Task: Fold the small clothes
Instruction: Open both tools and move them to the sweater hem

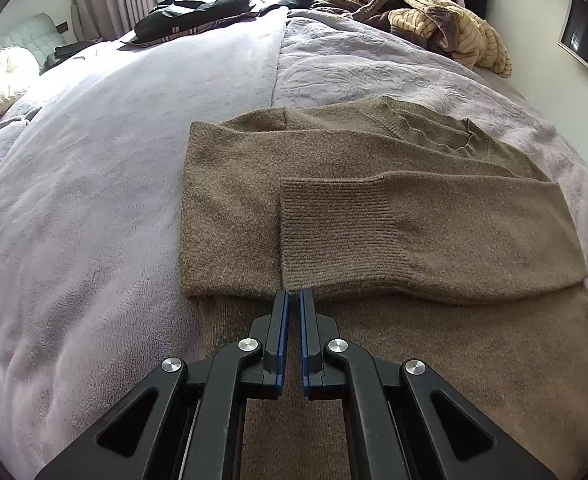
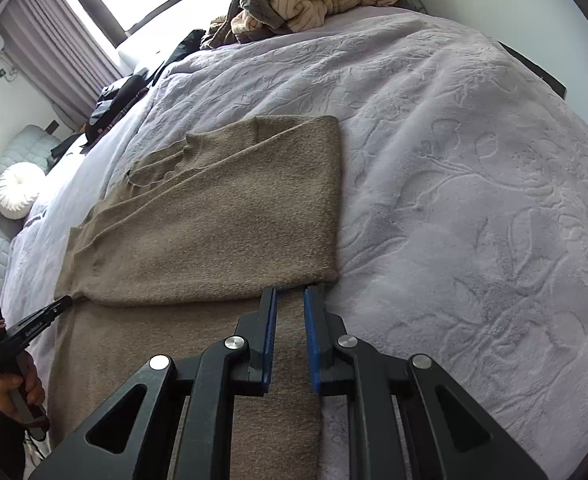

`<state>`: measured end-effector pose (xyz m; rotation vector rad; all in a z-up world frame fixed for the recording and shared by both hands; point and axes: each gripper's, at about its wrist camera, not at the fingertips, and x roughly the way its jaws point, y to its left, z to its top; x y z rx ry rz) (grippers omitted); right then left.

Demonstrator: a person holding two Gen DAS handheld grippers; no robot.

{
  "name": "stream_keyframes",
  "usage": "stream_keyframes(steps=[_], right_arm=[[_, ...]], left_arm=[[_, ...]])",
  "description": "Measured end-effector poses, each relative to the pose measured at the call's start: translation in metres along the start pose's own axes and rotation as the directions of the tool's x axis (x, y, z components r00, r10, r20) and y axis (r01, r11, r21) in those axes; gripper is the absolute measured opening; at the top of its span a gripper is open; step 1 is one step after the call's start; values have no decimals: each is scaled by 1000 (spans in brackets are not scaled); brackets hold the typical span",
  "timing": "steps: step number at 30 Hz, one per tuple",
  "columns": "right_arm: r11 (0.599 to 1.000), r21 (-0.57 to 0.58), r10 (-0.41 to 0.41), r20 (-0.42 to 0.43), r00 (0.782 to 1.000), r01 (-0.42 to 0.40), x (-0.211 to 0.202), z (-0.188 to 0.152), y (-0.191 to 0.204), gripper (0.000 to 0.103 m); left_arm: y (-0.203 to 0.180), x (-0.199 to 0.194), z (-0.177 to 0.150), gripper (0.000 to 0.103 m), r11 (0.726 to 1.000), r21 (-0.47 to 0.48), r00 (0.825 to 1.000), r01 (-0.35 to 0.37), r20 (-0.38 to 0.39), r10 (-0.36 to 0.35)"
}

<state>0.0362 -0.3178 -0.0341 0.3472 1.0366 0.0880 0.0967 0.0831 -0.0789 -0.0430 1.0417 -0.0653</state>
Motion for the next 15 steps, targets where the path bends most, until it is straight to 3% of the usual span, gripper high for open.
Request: stream_keyframes(steps=[8, 11, 14, 15], right_arm=[[1000, -2, 15, -20, 1000, -15, 1, -2, 8, 16], [1000, -4, 23, -27, 999, -23, 1, -3, 12, 21], [1000, -5, 25, -31, 999, -25, 0, -4, 16, 40], [1000, -8, 26, -28, 999, -27, -1, -5, 18, 47]], left_arm=[[0, -4, -3, 5, 1000, -3, 1000, 5, -6, -5], [0, -8, -4, 5, 1000, -3, 1000, -19, 2, 19], [3, -13, -6, 7, 1000, -17, 1000, -23, 13, 23], [4, -15, -6, 37, 1000, -23, 1000, -21, 15, 22]])
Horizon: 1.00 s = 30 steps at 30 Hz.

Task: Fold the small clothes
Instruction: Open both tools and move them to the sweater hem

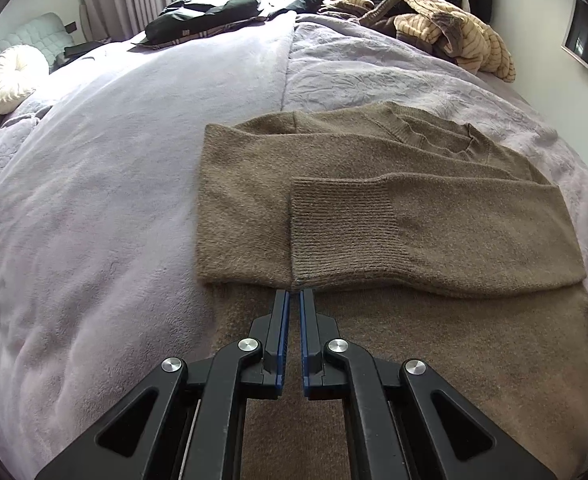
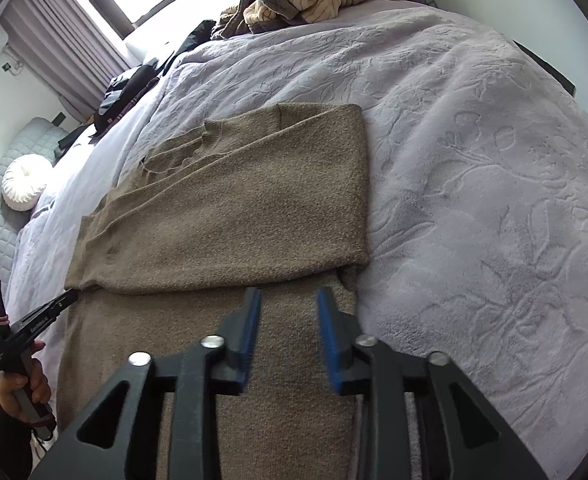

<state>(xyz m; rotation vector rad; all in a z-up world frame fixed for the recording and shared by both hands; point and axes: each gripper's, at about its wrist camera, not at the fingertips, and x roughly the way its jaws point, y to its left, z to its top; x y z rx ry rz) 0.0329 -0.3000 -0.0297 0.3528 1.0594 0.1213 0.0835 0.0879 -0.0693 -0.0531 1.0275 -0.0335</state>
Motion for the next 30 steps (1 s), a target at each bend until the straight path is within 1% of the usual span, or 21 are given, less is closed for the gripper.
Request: stream_keyframes(steps=[1, 2, 3, 5, 6, 7, 8, 9, 11, 13, 15, 18, 24, 30], right_arm=[[1000, -2, 2, 1, 1000, -2, -1, 0, 1, 51], [1000, -3, 5, 0, 1000, -5, -1, -1, 2, 51], [1000, -4, 12, -2, 1000, -12, -2, -2, 4, 51], [1000, -3, 27, -10, 1000, -27, -4, -2, 5, 58], [999, -3, 37, -13, 999, -37, -5, -4, 7, 69], [999, -4, 41, -13, 999, -41, -6, -5, 7, 78], [999, -6, 46, -7, 999, -46, -9, -6, 9, 80], [999, -6, 50, -6, 999, -50, -11, -8, 10, 80], [998, 0, 60, -9, 998, -60, -14, -12, 11, 80], [997, 12, 75, -13, 997, -75, -19, -18, 11, 80], [996, 28, 84, -15, 996, -84, -23, -25, 9, 80], [994, 56, 93, -15, 996, -92, -30, -35, 4, 80], [989, 103, 103, -10, 995, -102, -48, -62, -6, 80], [976, 164, 142, 1, 990, -140, -66, -94, -20, 80]], left_arm=[[1, -1, 0, 101, 1000, -5, 1000, -6, 2, 6], [3, -7, -2, 99, 999, -21, 999, -38, 27, 39], [3, -12, -5, 102, 998, -18, 996, -65, 60, 66], [3, -15, -9, 102, 998, -5, 996, -66, 61, 66], [6, -16, -12, 102, 999, -14, 997, -51, 55, 52], [8, -18, -14, 102, 999, -24, 998, -36, 48, 37], [9, -19, -16, 102, 999, -29, 999, -19, 41, 20], [11, -20, -20, 102, 999, -33, 999, 3, 34, -2], [15, -22, -24, 102, 999, -34, 999, 23, 25, -22], [17, -25, -28, 102, 999, -32, 1000, 25, 13, -25], [20, -32, -35, 102, 998, -23, 999, 50, -5, -50], [26, -43, -51, 102, 998, -34, 998, 58, -20, -59], [41, -69, -79, 102, 995, -64, 996, 82, -11, -83], [48, -94, -111, 102, 989, -64, 991, 134, -5, -135]])
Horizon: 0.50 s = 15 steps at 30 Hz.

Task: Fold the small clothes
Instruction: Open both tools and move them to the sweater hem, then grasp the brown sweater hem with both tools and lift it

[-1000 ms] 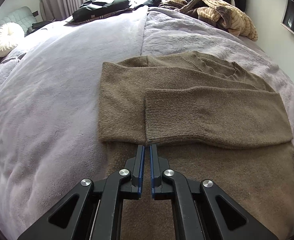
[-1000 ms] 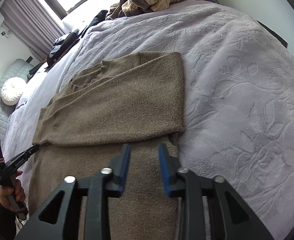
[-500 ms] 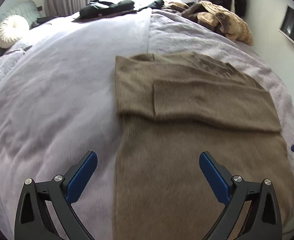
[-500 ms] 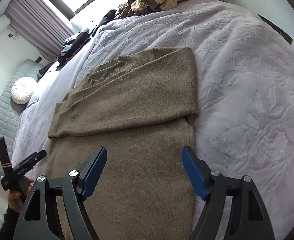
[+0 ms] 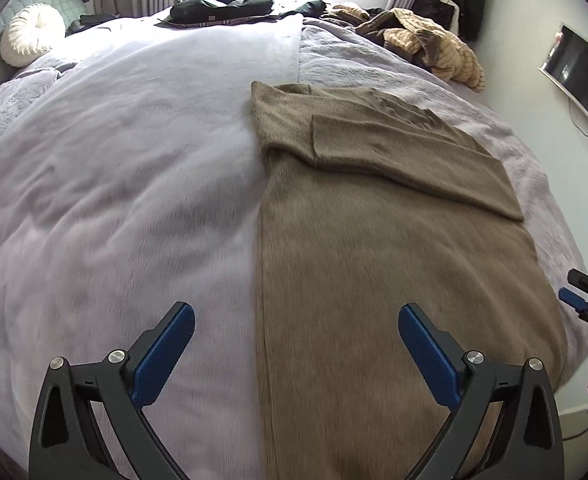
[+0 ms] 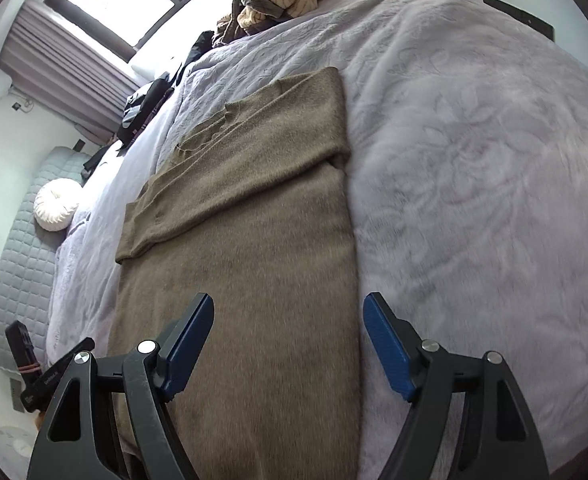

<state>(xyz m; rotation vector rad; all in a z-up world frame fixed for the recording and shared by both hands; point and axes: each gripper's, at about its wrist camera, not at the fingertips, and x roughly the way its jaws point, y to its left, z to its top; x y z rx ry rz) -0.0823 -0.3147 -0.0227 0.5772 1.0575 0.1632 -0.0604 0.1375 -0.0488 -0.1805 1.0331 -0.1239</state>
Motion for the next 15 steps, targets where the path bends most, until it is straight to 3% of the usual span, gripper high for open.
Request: stream_keyframes(steps=[9, 15], right_arm=[[993, 30, 112, -5, 994, -112, -26, -52, -24, 80], [978, 22, 209, -26, 977, -209, -37, -83, -29, 80]], left_arm=[[5, -22, -52, 102, 992, -3, 991, 130, -44, -130], [1, -23, -83, 102, 969, -38, 963, 243, -109, -246]])
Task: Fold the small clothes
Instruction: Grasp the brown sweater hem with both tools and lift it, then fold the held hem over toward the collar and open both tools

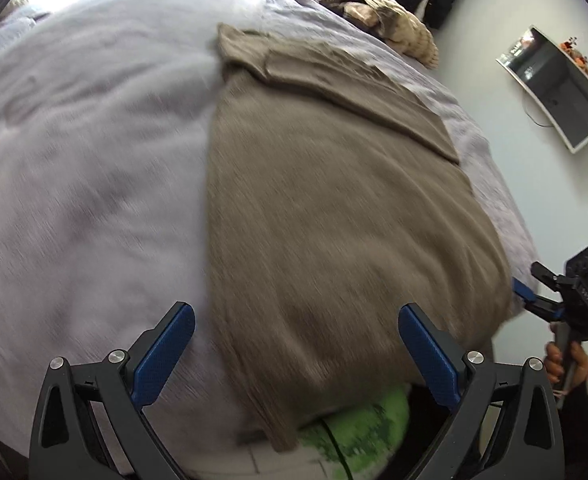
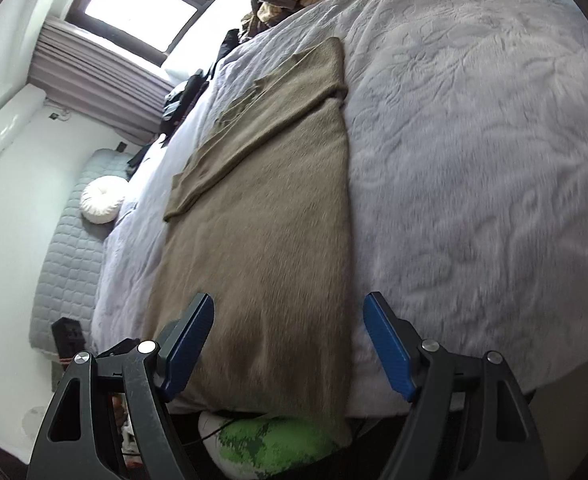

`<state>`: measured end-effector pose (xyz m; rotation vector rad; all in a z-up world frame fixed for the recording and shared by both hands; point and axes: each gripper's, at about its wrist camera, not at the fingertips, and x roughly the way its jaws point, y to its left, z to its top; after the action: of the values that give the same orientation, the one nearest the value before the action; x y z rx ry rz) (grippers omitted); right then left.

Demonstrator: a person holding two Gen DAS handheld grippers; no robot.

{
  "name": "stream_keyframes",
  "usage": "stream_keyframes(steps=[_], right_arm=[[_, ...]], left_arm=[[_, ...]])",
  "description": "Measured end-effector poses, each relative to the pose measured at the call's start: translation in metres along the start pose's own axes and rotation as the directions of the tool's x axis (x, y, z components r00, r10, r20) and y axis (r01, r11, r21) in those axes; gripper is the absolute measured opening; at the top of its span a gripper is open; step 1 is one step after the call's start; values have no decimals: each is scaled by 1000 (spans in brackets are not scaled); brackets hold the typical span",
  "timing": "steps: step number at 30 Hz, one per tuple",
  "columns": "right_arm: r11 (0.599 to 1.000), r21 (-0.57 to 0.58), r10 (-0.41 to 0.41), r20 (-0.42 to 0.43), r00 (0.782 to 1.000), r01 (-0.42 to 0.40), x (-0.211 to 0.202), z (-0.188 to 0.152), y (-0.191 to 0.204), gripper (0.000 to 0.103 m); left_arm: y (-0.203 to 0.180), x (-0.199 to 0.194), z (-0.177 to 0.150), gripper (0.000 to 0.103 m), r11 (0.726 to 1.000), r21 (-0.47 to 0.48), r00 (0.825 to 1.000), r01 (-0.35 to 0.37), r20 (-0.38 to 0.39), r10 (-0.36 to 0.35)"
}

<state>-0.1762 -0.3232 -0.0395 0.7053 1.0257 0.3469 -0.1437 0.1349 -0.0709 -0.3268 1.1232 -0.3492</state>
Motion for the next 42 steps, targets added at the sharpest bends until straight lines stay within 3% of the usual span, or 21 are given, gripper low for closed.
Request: stream_keyframes(steps=[6, 12, 15, 19, 23, 26, 28, 29, 31, 32, 33, 35, 39, 42], right_arm=[[996, 0, 86, -80, 993, -86, 7, -37, -10, 80], [992, 4, 123, -140, 983, -123, 28, -61, -17, 80], [983, -3, 182, -153, 971, -185, 34, -68, -13, 81], [945, -36, 316, -147, 937, -325, 30, -68, 5, 81], [942, 8, 332, -132, 934, -334, 32, -68, 0, 81], [944, 73, 329, -115, 937, -322, 35, -70, -13, 81], [936, 120, 343, -105, 934, -330, 38, -73, -20, 73], [935, 138, 342, -105, 934, -326, 41, -75, -22, 66], [942, 157, 316, -127, 940, -296, 47, -78, -25, 19], [944, 161, 311, -135, 941, -288, 49, -79, -25, 11], [937, 168, 328, -130, 936, -305, 49, -79, -24, 10], [912, 173, 392, -103, 914, -372, 44, -78, -20, 9], [819, 152, 560, -7, 828, -553, 23, -66, -2, 8], [759, 139, 635, 59, 770, -636, 11, -47, 12, 8]], left_arm=[[-10, 3, -20, 102, 999, 38, 1000, 10, -20, -9], [-10, 0, -31, 102, 997, 37, 997, 71, -33, -70], [-10, 2, -32, 102, 996, 13, 996, 84, -33, -84], [-15, -1, -35, 102, 984, -9, 983, 178, -35, -179], [-17, 9, -39, 101, 983, -20, 981, 183, -58, -184], [-13, 11, -41, 90, 980, -48, 979, 193, -58, -196], [-10, 10, -42, 70, 980, -59, 979, 191, -55, -194], [-7, 11, -42, 62, 980, -66, 980, 188, -59, -192], [-1, 15, -42, 18, 982, -81, 981, 172, -76, -179], [1, 16, -42, 16, 980, -90, 979, 176, -85, -184], [5, 15, -43, 16, 974, -107, 974, 201, -81, -210], [6, 10, -42, 16, 966, -117, 968, 232, -67, -241], [7, -15, -32, 16, 929, -124, 937, 348, 27, -347], [8, -33, -14, 16, 913, -117, 919, 391, 99, -381]])
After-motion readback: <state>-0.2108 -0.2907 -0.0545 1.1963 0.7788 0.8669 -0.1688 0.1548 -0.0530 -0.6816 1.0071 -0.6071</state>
